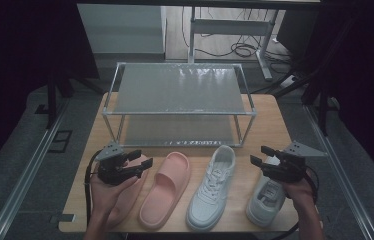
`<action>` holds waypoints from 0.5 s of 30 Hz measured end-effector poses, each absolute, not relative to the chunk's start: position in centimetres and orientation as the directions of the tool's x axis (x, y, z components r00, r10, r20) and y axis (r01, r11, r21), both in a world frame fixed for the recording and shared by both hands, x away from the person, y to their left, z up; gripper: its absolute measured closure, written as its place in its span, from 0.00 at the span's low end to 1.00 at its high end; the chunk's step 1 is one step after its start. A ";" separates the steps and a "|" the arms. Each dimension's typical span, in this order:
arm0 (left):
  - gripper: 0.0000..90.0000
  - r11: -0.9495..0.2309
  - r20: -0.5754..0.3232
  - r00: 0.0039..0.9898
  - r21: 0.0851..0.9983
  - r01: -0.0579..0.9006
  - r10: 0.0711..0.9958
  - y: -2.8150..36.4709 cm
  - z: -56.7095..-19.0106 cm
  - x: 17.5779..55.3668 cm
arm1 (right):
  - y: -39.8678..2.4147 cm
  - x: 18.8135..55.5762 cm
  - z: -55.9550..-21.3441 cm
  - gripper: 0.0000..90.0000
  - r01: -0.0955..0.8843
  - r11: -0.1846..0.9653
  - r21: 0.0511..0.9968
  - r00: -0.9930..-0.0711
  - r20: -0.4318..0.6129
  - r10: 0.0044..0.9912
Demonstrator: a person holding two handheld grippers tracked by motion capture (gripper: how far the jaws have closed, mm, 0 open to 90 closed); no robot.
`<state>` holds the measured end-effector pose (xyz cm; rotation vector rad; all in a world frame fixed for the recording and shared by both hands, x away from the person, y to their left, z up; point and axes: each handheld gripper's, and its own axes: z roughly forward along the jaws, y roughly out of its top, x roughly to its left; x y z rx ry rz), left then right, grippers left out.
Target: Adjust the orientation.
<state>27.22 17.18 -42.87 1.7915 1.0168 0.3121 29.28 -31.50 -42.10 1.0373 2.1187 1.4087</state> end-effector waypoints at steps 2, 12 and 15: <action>0.48 -0.136 -0.229 0.608 0.859 0.494 0.760 16.9 -42.8 27.4 | -31.2 29.1 -42.2 0.44 0.358 0.240 0.902 -0.657 0.061 0.752; 0.85 -0.209 -0.184 0.640 0.848 0.487 0.746 15.8 -43.4 26.1 | -30.2 28.4 -41.4 0.45 0.346 0.278 0.896 -0.659 0.021 0.752; 0.95 -0.208 -0.175 0.634 0.851 0.482 0.754 16.1 -43.0 25.5 | -29.7 28.2 -41.1 0.44 0.331 0.284 0.900 -0.673 0.014 0.740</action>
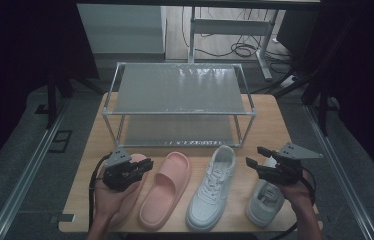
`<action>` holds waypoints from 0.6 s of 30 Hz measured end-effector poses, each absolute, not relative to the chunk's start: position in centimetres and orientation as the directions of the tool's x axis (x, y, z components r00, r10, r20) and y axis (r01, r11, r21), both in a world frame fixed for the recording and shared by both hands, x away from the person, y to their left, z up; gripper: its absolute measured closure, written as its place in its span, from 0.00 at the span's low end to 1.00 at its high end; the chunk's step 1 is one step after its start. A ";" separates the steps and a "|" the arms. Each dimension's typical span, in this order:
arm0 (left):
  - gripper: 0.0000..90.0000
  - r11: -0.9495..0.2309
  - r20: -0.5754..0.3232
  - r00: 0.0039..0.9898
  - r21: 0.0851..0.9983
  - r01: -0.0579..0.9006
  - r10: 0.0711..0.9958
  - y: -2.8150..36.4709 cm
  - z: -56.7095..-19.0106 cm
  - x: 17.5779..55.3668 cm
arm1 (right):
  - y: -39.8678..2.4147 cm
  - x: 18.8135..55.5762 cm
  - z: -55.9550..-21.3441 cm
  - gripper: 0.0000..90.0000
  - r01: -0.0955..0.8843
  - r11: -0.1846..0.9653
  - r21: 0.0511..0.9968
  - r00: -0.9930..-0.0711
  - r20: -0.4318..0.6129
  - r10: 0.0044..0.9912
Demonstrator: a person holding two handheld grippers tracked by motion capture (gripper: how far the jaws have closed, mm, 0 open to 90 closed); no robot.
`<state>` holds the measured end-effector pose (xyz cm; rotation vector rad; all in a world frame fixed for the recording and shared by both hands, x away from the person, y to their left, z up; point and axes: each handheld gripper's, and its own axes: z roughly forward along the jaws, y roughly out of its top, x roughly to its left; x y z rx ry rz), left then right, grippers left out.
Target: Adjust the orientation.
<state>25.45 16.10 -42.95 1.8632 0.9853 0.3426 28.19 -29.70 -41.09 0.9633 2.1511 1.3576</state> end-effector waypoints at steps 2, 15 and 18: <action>0.99 -0.205 -0.172 0.626 0.852 0.482 0.760 16.4 -42.7 25.3 | -29.5 28.1 -41.3 0.44 0.331 0.298 0.895 -0.681 0.008 0.732; 1.00 -0.208 -0.168 0.561 0.814 0.543 0.810 18.3 -43.4 22.4 | -29.5 28.8 -42.3 0.44 0.372 0.311 0.875 -0.670 0.021 0.742; 1.00 -0.211 -0.170 0.556 0.805 0.555 0.813 18.5 -43.9 21.6 | -29.4 28.7 -42.2 0.44 0.369 0.309 0.877 -0.674 0.024 0.738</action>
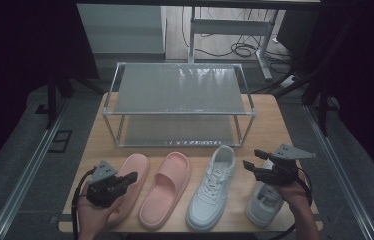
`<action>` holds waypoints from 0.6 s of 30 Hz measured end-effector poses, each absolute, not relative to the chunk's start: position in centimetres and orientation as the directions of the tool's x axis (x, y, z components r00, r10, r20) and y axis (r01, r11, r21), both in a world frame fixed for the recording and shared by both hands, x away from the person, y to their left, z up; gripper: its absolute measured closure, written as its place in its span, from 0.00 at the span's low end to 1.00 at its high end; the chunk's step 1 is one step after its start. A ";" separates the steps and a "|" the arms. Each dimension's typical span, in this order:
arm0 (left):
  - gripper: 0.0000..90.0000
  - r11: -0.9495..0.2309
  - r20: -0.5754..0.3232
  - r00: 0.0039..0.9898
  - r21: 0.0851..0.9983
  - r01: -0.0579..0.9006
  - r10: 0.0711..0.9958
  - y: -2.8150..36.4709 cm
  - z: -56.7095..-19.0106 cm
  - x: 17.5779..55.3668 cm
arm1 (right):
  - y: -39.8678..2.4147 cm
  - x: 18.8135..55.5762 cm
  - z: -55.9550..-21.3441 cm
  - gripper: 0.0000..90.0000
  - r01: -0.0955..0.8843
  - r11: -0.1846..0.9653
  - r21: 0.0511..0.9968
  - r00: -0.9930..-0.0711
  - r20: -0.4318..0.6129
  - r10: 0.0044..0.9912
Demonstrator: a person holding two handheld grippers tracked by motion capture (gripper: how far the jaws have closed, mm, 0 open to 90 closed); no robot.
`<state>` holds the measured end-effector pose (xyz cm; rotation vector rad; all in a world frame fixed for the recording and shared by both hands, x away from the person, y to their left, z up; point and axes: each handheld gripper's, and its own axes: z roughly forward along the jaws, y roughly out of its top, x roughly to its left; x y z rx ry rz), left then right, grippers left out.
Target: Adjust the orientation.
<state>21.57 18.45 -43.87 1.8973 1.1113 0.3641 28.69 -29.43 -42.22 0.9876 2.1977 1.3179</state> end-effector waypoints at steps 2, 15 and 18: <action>1.00 -0.206 -0.181 0.543 0.792 0.575 0.820 18.6 -44.7 21.1 | -29.4 28.7 -42.2 0.44 0.370 0.310 0.876 -0.675 0.024 0.738; 1.00 -0.250 -0.185 0.521 0.714 0.654 0.833 18.4 -48.5 19.8 | -29.3 28.7 -42.5 0.44 0.387 0.307 0.870 -0.669 0.035 0.743; 1.00 -0.243 -0.188 0.510 0.710 0.661 0.839 18.6 -48.7 19.7 | -29.3 28.7 -42.5 0.44 0.388 0.308 0.869 -0.669 0.035 0.742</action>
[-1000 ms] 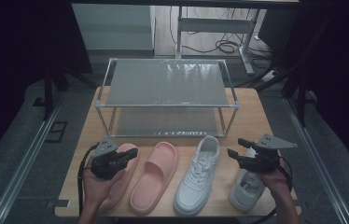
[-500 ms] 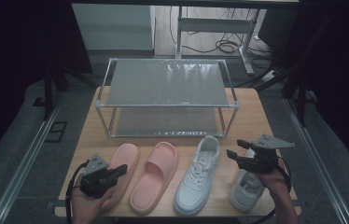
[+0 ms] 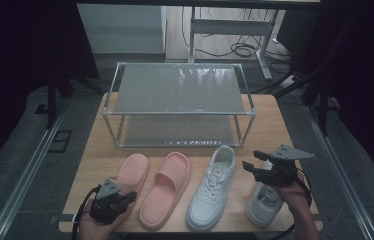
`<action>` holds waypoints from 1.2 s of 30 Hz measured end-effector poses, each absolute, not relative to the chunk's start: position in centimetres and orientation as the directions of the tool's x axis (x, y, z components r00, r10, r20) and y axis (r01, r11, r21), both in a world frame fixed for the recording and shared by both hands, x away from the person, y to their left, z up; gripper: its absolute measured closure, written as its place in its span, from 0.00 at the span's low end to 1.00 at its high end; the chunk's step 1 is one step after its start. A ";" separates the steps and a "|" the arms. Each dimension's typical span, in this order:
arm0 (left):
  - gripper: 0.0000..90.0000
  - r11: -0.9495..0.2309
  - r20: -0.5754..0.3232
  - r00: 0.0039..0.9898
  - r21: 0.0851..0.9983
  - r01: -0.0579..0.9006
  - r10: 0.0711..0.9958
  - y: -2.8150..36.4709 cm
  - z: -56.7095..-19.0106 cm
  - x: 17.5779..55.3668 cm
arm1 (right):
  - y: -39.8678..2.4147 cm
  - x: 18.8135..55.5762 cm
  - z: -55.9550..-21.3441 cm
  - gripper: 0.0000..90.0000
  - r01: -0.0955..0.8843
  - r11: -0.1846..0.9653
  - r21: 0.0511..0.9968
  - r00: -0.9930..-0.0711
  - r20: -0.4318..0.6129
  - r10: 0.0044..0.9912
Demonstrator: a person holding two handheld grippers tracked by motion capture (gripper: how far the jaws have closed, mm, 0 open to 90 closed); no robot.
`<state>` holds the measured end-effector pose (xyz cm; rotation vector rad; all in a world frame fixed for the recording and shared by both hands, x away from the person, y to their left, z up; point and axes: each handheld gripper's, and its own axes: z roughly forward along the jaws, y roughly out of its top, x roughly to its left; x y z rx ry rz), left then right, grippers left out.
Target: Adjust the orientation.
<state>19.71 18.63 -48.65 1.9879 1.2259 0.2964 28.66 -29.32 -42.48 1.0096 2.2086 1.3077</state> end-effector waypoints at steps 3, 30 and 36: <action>1.00 -0.235 -0.190 0.498 0.706 0.669 0.846 19.1 -49.0 19.4 | -29.4 28.7 -42.6 0.44 0.393 0.302 0.868 -0.665 0.042 0.745; 1.00 -0.148 -0.227 0.406 0.689 0.709 0.885 22.7 -50.5 19.9 | -29.7 28.4 -42.7 0.44 0.402 0.305 0.863 -0.658 0.040 0.752; 1.00 -0.133 -0.219 0.384 0.694 0.708 0.897 23.7 -50.6 20.3 | -29.7 28.5 -42.8 0.44 0.403 0.306 0.862 -0.656 0.040 0.754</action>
